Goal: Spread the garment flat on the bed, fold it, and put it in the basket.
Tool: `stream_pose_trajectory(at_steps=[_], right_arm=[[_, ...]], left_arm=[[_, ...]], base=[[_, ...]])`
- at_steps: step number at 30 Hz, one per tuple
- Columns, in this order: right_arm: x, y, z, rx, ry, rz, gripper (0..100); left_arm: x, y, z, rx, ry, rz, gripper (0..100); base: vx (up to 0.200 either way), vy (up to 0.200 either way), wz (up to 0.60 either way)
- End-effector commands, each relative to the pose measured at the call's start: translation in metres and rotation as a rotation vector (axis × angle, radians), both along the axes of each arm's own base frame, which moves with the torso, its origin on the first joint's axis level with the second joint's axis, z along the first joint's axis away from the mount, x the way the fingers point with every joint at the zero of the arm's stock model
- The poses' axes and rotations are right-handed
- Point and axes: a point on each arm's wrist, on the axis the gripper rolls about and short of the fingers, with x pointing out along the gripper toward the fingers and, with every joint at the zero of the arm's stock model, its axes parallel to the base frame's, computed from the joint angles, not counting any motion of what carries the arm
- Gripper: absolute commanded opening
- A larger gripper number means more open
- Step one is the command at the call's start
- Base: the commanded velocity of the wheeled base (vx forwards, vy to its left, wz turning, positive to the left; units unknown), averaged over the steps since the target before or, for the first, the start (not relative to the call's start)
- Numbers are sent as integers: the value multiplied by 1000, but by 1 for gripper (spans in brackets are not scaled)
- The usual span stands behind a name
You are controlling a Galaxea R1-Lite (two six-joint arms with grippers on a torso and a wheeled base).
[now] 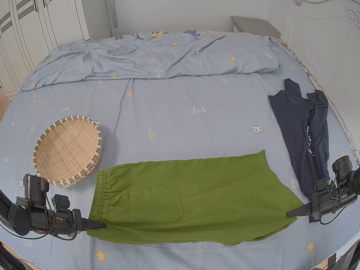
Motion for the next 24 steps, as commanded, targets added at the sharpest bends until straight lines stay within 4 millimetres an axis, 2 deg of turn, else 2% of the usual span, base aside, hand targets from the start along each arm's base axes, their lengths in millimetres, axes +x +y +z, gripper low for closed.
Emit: stream_pose_trajectory(at_steps=[1, 10, 19, 20, 24], right_arm=[[-13, 3, -9, 4, 27, 7, 0], [-31, 8, -20, -10, 82, 14, 0], [-36, 9, -26, -18, 91, 16, 0], [-38, 9, -27, -20, 88, 23, 100], [-38, 9, -28, -20, 88, 22, 100]], left_arm=[[-14, 0, -6, 15, 26, -11, 0], [-24, 2, -10, 27, 36, -11, 0], [-32, 7, -18, 87, 11, -63, 0], [-32, 8, -19, 87, 11, -60, 0], [-32, 8, -19, 86, 16, -62, 0]], base=[[0, 0, 0], [0, 0, 0], [0, 0, 0], [0, 0, 0], [0, 0, 0]])
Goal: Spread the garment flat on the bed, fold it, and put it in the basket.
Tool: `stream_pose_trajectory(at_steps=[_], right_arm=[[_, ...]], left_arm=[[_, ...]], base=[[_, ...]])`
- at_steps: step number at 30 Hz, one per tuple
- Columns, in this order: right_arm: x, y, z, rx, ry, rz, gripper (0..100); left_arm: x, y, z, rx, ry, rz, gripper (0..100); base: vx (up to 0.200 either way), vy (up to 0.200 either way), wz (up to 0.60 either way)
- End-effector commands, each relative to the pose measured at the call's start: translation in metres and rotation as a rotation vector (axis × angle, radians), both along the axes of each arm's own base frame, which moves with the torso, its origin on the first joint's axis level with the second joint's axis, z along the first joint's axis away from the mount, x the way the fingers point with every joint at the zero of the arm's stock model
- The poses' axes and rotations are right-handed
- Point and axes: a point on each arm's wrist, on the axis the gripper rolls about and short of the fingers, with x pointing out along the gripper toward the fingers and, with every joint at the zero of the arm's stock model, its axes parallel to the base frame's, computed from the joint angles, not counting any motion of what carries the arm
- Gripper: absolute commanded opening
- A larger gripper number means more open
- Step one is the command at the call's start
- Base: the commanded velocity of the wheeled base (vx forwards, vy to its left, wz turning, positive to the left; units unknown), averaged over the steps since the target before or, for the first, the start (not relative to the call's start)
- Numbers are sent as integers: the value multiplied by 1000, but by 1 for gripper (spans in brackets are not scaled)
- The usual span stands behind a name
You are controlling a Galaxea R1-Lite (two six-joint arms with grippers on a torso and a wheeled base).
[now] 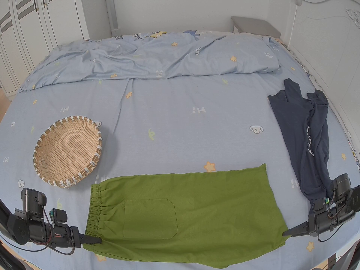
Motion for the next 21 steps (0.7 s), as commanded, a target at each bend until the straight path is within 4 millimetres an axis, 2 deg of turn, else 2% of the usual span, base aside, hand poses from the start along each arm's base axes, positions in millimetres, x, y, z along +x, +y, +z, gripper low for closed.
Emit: stream_pose_trajectory(at_steps=[1, 6, 9, 13, 14, 19, 21], right_arm=[[-1, 0, -2, 3, 10, 0, 100], [-1, -4, 2, -2, -21, -26, 100], [-1, -7, 9, -10, -75, -43, 100], [-2, -8, 15, -15, -122, -50, 100], [-4, -8, 16, -20, -130, -51, 100], [-5, -8, 16, -23, -131, -54, 100], [-6, -8, 20, -27, -157, -54, 100]], left_arm=[[0, 0, -2, -4, 18, 2, 0], [-2, 2, -1, -2, 10, 12, 0], [-5, 5, 7, 18, -42, 39, 0], [-13, 4, 22, 73, -108, 58, 0], [-19, 3, 32, 113, -132, 72, 0], [-28, 2, 51, 152, -136, 53, 0], [-35, 2, 65, 213, -148, 34, 0]], base=[[0, 0, 0], [0, 0, 0], [0, 0, 0], [0, 0, 0], [0, 0, 0], [0, 0, 0], [0, 0, 0]])
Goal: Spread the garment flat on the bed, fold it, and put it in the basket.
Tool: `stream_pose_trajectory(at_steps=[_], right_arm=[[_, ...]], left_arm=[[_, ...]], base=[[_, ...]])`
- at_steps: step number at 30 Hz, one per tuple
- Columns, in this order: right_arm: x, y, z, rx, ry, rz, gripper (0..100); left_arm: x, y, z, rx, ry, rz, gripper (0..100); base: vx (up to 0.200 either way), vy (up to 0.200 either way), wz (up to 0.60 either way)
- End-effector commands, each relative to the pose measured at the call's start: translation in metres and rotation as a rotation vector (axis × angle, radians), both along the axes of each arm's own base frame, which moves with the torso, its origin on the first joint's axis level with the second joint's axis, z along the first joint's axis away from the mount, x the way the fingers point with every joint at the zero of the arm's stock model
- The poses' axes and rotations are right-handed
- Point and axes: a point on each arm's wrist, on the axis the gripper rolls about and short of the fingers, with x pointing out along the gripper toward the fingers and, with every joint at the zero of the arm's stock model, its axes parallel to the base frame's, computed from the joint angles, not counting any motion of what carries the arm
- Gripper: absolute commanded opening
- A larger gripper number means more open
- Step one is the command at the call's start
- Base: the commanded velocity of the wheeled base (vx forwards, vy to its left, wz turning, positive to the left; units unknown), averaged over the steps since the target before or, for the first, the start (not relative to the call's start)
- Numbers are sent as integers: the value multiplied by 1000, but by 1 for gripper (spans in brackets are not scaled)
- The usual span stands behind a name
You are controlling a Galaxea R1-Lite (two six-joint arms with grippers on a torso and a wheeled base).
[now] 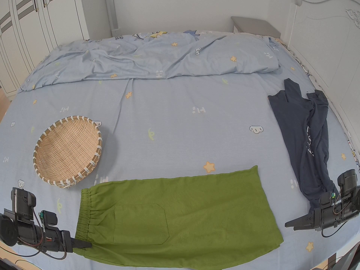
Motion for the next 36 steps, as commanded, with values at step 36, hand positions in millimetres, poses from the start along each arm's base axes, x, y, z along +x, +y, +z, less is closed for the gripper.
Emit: stream_pose_trajectory(at_steps=[36], right_arm=[[31, 17, 65, -41, -340, 100, 100]], left_arm=[[49, -121, 137, 324, -491, -497, 0]], base=[[0, 0, 0]])
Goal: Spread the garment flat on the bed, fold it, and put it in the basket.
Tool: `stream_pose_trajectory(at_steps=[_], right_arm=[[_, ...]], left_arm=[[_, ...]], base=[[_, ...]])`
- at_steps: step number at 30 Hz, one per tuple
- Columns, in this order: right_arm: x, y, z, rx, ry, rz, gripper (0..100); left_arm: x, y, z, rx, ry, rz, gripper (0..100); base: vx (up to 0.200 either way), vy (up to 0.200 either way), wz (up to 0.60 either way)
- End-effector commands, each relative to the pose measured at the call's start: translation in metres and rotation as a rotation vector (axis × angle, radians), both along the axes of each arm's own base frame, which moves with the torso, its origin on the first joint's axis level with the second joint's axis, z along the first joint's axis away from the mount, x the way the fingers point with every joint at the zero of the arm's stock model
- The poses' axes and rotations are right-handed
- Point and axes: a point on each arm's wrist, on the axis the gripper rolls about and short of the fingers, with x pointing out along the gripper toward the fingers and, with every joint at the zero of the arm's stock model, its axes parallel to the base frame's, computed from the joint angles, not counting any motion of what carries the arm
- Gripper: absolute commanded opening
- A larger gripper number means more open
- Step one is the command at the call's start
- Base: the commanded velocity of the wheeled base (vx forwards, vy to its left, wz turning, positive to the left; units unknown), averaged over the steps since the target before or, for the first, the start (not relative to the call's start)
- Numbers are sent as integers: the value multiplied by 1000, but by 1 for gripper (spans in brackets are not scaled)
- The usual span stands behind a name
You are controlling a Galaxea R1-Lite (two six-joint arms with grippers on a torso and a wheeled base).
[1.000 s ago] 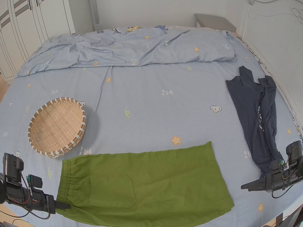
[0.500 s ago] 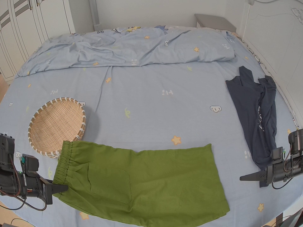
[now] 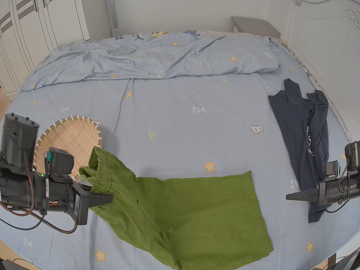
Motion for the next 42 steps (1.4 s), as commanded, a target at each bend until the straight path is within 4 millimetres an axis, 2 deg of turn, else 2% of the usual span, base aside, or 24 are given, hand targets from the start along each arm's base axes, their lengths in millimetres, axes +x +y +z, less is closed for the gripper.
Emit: stream_pose_trajectory(at_steps=[1, 6, 8, 10, 17, 18, 19, 24, 30, 36, 37, 42], right_arm=[[2, -2, 2, 0, -9, -13, 100], [2, -5, 2, -3, -9, -29, 100], [2, -5, 2, -3, -12, -29, 100], [3, -7, 4, -4, -20, -38, 100], [4, -10, 5, -9, -23, -56, 100], [4, -10, 5, -9, -23, -56, 100], [4, -11, 5, -10, -27, -59, 100], [5, -13, 6, -10, -28, -70, 100], [5, -14, 6, -10, -30, -76, 100], [6, -15, 6, -10, -30, -78, 100], [6, -15, 6, -10, -28, -78, 100], [6, -15, 6, -9, -27, -79, 100]], left_arm=[[18, -30, -3, 25, 27, -88, 0], [20, -60, -11, 60, 30, -223, 0], [20, -61, -11, 60, 30, -226, 0], [24, -83, -14, 45, 7, -286, 0], [35, -131, -21, 28, -18, -382, 0], [35, -131, -21, 28, -18, -382, 0], [35, -143, -24, 25, -23, -410, 0], [36, -158, -28, -2, -51, -434, 0], [28, -172, -20, -45, -94, -477, 0], [24, -185, -27, -38, -76, -508, 0], [19, -192, -33, -25, -61, -533, 0], [12, -202, -36, -25, -60, -569, 0]], base=[[0, 0, 0], [0, 0, 0], [0, 0, 0], [0, 0, 0], [0, 0, 0], [0, 0, 0], [0, 0, 0], [0, 0, 0], [0, 0, 0], [0, 0, 0], [0, 0, 0], [0, 0, 0]])
